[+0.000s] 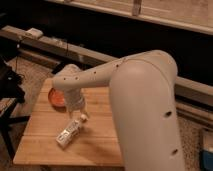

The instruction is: Place the bottle in the ceramic bowl

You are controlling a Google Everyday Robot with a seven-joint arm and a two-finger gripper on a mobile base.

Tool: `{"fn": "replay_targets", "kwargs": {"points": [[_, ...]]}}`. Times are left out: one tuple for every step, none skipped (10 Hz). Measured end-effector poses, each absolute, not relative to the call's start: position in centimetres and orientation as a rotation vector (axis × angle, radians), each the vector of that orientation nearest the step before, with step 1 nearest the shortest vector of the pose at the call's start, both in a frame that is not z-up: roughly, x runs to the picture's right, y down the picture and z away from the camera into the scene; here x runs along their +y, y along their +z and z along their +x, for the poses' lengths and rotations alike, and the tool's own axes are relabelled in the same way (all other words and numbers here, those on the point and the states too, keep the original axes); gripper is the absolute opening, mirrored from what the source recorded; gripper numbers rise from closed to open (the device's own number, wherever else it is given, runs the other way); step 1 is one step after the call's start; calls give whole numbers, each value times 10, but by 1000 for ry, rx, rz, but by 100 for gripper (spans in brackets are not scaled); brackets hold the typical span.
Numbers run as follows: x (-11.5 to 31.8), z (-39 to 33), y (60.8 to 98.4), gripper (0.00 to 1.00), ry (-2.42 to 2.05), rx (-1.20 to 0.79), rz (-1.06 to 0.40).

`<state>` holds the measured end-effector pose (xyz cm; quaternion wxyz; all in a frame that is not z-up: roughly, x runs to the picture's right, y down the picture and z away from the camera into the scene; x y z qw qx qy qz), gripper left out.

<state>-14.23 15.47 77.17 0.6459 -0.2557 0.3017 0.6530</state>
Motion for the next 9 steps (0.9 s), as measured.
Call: {"fn": "replay_targets", "kwargs": {"points": [[166,-149,781,65,1507,715,-587],[173,-153,788,65,1530,728,-594],[176,-157,791,65,1546,734,-601],[178,-159,794,65,1570,742,-614],[182,-161,797,65,1599,750,-639],[187,-161,802,65,1620,759,-667],[191,-160,805,65,1638,763,-692],[195,-164,807,65,1645,765,-713],[198,-167,808,65,1650,767,-730]]}}
